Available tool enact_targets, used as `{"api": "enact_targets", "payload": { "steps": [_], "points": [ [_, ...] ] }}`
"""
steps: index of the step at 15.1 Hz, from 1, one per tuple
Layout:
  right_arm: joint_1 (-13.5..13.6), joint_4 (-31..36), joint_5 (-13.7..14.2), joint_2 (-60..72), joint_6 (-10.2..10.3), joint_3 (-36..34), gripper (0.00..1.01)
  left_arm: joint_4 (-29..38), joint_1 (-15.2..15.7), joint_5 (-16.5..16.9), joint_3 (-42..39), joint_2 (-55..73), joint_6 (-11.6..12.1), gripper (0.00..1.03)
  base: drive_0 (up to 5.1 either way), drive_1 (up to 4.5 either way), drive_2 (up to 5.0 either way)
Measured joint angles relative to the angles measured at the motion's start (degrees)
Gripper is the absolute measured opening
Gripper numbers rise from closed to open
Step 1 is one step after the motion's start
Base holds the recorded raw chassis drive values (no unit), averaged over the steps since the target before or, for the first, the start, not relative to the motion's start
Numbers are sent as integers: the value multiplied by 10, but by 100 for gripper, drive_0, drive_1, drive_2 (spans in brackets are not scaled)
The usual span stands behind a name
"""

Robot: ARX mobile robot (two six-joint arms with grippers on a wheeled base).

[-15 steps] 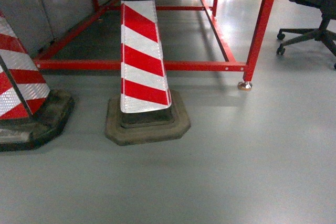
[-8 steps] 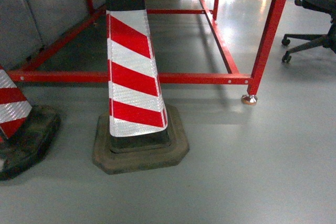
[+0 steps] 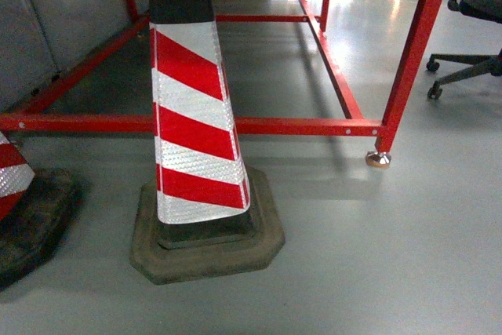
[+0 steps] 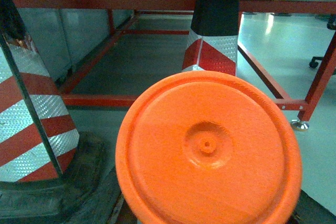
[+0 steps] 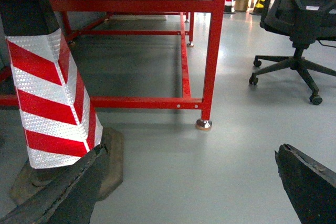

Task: Pick capacitor and pack into box

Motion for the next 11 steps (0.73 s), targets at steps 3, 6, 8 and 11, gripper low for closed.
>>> {"api": "enact_targets", "payload": {
  "steps": [3,6,8,11],
  "points": [
    [0,0,0,0,0,0,98,0,0,0,0,0,0,44,0,0,0],
    [0,0,0,0,0,0,98,0,0,0,0,0,0,44,0,0,0],
    [0,0,0,0,0,0,98,0,0,0,0,0,0,44,0,0,0],
    [0,0,0,0,0,0,98,0,0,0,0,0,0,44,0,0,0]
  ]
}}
